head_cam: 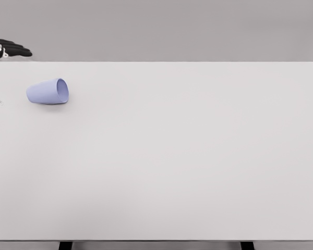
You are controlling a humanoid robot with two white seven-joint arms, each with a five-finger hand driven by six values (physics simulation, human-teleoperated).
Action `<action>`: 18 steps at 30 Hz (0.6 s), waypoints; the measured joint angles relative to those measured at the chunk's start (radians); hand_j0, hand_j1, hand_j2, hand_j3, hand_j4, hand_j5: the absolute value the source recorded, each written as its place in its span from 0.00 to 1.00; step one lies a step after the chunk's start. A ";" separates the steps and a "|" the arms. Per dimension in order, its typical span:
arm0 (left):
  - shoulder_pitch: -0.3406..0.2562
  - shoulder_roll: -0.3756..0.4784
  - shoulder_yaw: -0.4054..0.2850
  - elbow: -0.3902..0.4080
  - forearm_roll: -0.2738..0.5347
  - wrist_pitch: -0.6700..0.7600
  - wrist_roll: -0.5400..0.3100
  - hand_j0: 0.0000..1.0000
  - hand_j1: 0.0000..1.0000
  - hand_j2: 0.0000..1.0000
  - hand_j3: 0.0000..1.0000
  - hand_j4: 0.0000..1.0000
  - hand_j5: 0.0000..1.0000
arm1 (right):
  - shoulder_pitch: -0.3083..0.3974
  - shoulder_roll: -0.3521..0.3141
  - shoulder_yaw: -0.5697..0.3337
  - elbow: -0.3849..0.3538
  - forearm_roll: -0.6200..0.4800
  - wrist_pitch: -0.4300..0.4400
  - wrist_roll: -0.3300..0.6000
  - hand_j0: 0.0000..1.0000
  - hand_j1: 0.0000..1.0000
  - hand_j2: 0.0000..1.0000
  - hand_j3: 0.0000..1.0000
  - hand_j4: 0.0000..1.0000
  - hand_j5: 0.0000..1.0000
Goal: Flip the cup with left arm and place it on the table
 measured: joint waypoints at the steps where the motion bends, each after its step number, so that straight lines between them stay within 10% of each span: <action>1: 0.000 0.027 -0.008 -0.002 0.017 -0.003 0.008 1.00 1.00 1.00 1.00 1.00 1.00 | 0.000 0.000 0.000 0.000 0.000 0.000 0.000 1.00 1.00 1.00 1.00 1.00 1.00; 5: -0.005 0.046 -0.023 -0.018 0.121 0.064 -0.020 1.00 1.00 1.00 1.00 1.00 1.00 | 0.000 0.000 0.000 0.000 0.000 0.000 0.000 1.00 1.00 1.00 1.00 1.00 1.00; 12: -0.146 -0.256 -0.097 -0.050 0.208 0.716 -0.030 1.00 1.00 1.00 1.00 1.00 1.00 | 0.000 0.000 0.000 0.000 0.000 0.000 0.000 1.00 1.00 1.00 1.00 1.00 1.00; 18: -0.144 -0.207 -0.188 -0.120 0.211 0.925 0.029 1.00 1.00 1.00 1.00 1.00 1.00 | 0.000 0.000 0.000 0.000 0.000 0.000 0.000 1.00 1.00 1.00 1.00 1.00 1.00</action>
